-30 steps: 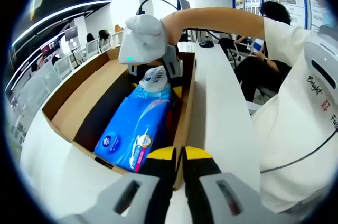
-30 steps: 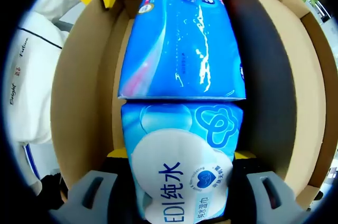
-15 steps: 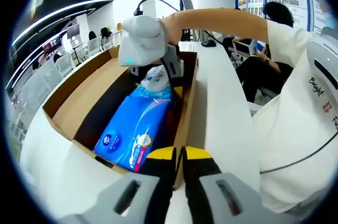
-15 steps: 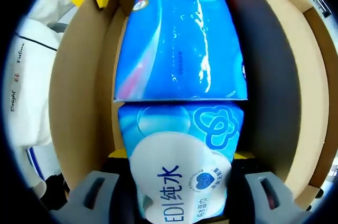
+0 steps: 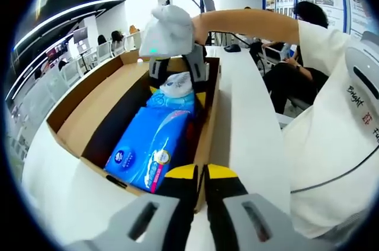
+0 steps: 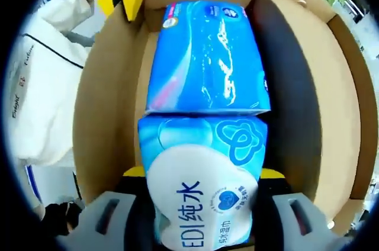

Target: Operate the shoe box by opening the lid, removing the specified soft item, and placing it in the target area until the item is outside and the box remains undamaged.

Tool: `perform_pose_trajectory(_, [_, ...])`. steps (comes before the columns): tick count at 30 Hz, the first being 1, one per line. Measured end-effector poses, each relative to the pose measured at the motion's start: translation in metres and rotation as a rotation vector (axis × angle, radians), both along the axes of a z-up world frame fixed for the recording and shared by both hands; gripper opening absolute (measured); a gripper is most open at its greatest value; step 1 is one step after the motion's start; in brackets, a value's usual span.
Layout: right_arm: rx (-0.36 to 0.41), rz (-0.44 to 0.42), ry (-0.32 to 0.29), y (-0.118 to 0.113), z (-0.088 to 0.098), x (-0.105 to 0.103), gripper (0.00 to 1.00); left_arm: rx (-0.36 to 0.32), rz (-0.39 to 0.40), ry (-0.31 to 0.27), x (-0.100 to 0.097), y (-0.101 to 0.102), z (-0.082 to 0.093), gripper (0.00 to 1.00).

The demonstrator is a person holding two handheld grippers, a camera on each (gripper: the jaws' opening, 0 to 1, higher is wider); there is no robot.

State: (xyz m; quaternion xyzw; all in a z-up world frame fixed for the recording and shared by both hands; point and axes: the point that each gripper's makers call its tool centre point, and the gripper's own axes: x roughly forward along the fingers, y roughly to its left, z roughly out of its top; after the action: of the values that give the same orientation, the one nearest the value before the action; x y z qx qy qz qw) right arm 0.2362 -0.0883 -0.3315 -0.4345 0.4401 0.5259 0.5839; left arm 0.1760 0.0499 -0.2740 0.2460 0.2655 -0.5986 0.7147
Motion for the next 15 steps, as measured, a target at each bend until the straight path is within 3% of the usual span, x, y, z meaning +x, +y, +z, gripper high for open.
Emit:
perform_pose_trajectory(4, [0.048,0.008,0.004,0.0,0.006,-0.002,0.66,0.0,-0.002,0.0,0.0,0.0,0.0,0.04])
perform_pose_trajectory(10, [0.191,-0.008,0.022,0.004,0.024,0.003,0.66,0.003,0.0,-0.003,0.0,0.0,0.0,0.04])
perform_pose_trajectory(15, [0.236,-0.019,-0.011,0.009,0.039,0.015,0.66,0.003,-0.001,-0.005,0.0,0.0,-0.001,0.04])
